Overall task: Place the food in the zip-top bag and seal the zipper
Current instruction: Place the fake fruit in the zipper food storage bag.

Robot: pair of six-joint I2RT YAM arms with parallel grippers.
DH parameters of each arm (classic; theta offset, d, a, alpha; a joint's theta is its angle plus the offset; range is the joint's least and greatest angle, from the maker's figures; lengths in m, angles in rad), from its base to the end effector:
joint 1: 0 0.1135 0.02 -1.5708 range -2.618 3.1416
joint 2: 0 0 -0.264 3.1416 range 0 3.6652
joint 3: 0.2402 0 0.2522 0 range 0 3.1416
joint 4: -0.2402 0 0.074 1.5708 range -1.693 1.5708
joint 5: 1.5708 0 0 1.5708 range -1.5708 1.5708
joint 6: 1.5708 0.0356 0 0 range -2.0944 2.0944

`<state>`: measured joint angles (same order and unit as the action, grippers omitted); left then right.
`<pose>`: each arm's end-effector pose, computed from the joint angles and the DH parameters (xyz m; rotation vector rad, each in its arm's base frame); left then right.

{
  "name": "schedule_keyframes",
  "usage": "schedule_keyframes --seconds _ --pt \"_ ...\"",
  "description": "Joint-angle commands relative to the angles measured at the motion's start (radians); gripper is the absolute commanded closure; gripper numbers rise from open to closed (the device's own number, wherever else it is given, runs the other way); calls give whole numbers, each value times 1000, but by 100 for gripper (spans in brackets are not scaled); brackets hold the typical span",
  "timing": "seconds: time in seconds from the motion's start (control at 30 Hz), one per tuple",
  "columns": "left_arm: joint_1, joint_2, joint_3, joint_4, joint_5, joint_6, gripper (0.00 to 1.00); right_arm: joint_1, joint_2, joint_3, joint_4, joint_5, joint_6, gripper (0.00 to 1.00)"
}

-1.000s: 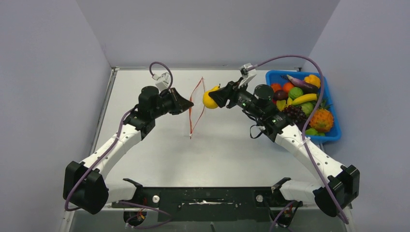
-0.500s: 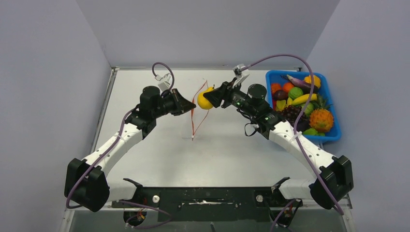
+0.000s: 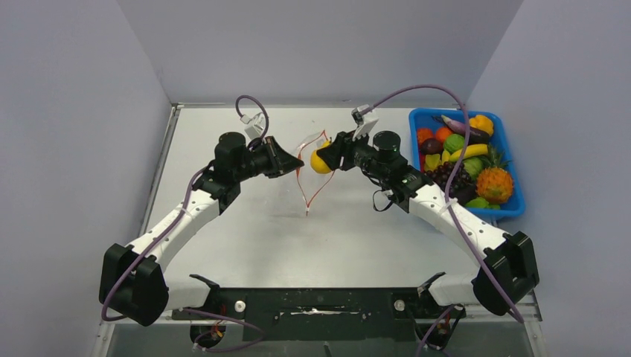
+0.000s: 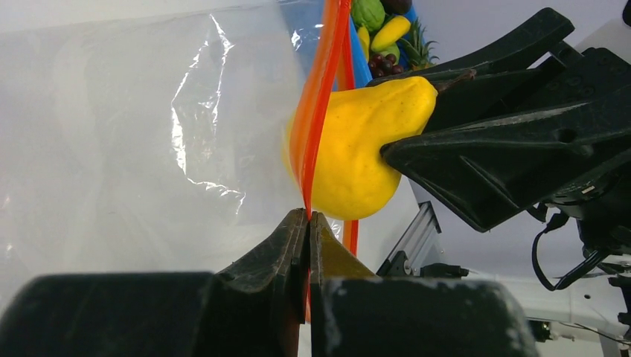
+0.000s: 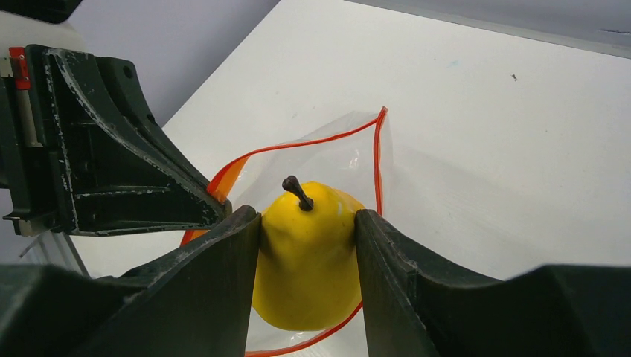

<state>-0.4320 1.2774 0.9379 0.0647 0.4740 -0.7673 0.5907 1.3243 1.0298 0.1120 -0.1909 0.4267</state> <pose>0.2623 -0.1388 0.3125 0.0266 2.0129 -1.2409 0.2575 0.1808 0.3361 -0.2959 1.8158 0.8968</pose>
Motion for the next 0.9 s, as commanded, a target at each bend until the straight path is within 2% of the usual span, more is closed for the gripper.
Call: schedule_keyframes --seconds 0.0,0.23,0.33,0.4,0.6,0.77,0.87 --pt "4 -7 13 91 26 -3 100 7 1 -18 61 5 19 56" --pt "4 9 3 107 36 -14 100 20 45 -41 111 -19 113 43" --pt "5 4 -4 103 27 -5 100 21 46 -32 77 8 119 30" --pt "6 3 -6 100 20 2 100 21 35 -26 52 23 113 25" --pt "6 2 -1 80 -1 27 100 21 12 4 -29 47 96 18" --pt "6 0 -2 36 -66 72 100 21 -21 30 -105 75 87 4" --pt "6 0 15 -25 -106 118 100 20 -39 69 -186 135 61 0"
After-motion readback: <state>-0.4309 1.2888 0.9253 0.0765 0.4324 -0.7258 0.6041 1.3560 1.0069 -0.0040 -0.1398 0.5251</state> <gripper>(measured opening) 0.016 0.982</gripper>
